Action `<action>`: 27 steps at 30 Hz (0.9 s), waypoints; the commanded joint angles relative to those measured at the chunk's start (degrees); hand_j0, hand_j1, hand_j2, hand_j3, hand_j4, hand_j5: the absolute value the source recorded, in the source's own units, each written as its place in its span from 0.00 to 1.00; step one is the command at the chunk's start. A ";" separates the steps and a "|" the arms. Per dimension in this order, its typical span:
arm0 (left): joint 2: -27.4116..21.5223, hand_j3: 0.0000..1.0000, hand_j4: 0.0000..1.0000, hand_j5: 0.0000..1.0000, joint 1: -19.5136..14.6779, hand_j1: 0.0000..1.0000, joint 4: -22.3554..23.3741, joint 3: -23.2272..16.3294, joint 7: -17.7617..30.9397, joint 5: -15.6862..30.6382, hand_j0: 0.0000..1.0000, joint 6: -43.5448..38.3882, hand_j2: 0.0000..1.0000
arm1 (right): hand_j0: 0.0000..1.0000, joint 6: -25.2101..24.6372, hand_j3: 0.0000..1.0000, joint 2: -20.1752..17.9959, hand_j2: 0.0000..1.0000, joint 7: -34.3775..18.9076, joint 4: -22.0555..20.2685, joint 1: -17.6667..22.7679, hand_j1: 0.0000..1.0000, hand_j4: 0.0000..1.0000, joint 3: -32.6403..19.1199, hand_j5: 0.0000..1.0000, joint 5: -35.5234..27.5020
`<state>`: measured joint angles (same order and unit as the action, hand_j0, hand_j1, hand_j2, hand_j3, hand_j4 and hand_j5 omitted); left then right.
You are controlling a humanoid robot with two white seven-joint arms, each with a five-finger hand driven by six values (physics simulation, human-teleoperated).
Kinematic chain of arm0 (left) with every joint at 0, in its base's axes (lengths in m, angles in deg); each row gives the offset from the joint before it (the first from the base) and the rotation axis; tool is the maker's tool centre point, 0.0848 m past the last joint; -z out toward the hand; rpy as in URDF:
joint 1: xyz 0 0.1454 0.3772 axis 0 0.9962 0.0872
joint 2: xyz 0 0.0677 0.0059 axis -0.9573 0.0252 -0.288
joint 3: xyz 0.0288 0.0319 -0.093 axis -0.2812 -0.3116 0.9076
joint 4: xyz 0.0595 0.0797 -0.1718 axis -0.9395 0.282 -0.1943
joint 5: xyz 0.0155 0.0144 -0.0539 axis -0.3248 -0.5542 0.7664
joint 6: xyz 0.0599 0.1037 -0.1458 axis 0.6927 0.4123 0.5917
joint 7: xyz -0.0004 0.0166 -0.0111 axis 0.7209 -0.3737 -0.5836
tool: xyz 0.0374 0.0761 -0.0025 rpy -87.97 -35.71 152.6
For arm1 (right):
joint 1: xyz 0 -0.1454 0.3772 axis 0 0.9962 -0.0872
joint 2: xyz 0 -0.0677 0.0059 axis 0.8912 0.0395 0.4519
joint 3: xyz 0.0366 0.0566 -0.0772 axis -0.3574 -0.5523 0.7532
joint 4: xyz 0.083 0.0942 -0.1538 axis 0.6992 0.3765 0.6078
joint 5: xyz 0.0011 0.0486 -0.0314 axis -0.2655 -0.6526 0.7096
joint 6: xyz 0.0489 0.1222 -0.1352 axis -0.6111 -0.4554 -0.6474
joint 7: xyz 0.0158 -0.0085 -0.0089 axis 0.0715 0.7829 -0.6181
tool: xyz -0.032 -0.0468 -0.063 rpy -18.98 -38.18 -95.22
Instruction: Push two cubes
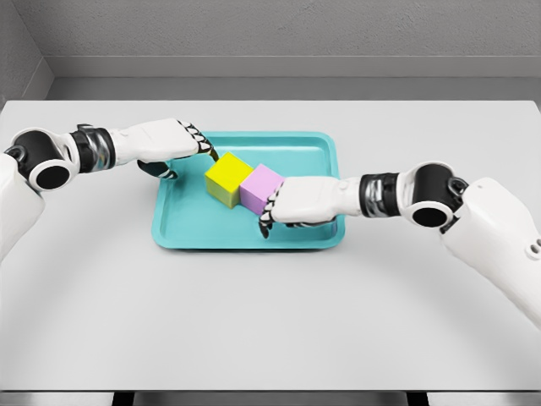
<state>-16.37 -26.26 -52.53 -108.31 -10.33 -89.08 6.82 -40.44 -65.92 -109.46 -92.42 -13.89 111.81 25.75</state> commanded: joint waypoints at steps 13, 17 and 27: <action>-3.03 0.65 0.65 0.65 -0.26 0.65 0.13 0.65 0.60 0.74 0.65 -0.14 0.65 | 0.58 -0.14 0.58 -6.02 0.58 0.04 -5.68 -0.18 0.58 0.58 -3.83 0.58 -0.82; -4.26 0.65 0.65 0.65 -0.35 0.65 -0.22 1.09 0.60 0.83 0.65 -0.14 0.65 | 0.58 -0.14 0.58 -5.58 0.58 0.04 -4.98 -0.79 0.58 0.58 -3.92 0.58 -0.56; -6.81 0.65 0.65 0.65 -0.26 0.65 -0.40 1.70 0.60 1.88 0.65 -0.14 0.65 | 0.58 -0.14 0.58 -1.71 0.58 0.04 0.29 -0.35 0.58 0.58 -3.05 0.58 -0.21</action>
<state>-22.06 -26.53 -52.86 -106.85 -9.70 -87.96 6.82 -40.42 -68.01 -109.45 -92.82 -14.24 108.67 25.78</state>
